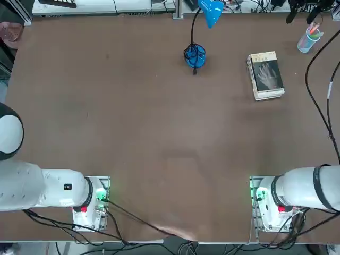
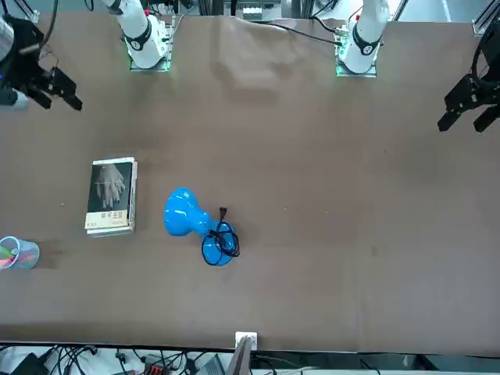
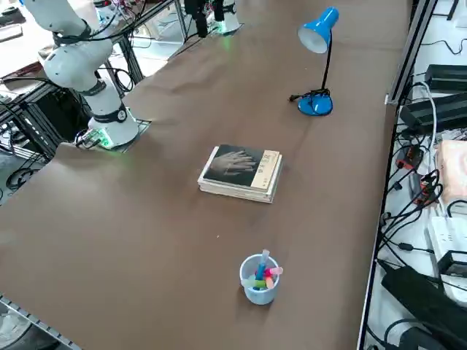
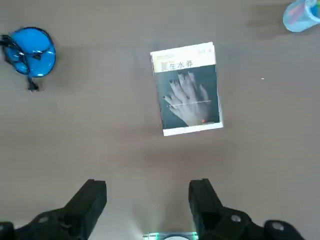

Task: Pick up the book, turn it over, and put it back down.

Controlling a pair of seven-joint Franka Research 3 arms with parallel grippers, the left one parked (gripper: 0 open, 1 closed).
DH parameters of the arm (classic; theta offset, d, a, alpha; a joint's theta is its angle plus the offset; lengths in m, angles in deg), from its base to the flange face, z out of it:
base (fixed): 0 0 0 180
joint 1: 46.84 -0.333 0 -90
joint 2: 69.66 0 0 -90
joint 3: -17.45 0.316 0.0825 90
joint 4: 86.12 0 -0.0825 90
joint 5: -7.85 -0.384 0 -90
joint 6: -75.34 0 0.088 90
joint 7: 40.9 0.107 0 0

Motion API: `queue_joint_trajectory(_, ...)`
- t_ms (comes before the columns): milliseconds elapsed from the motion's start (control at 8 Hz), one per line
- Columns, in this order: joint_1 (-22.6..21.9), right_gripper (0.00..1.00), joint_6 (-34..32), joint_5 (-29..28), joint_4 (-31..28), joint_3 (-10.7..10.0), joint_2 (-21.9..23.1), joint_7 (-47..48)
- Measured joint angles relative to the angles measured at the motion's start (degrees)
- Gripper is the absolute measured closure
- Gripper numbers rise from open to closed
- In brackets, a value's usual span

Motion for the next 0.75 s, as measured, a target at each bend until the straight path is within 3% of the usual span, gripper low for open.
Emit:
queue_joint_trajectory(375, 1.2, 0.0, 0.9, -2.5, 0.1, 0.0, 0.0, -0.3)
queue_joint_trajectory(750, -1.0, 0.0, 1.1, -2.6, 1.3, 0.4, -0.9, -0.3)
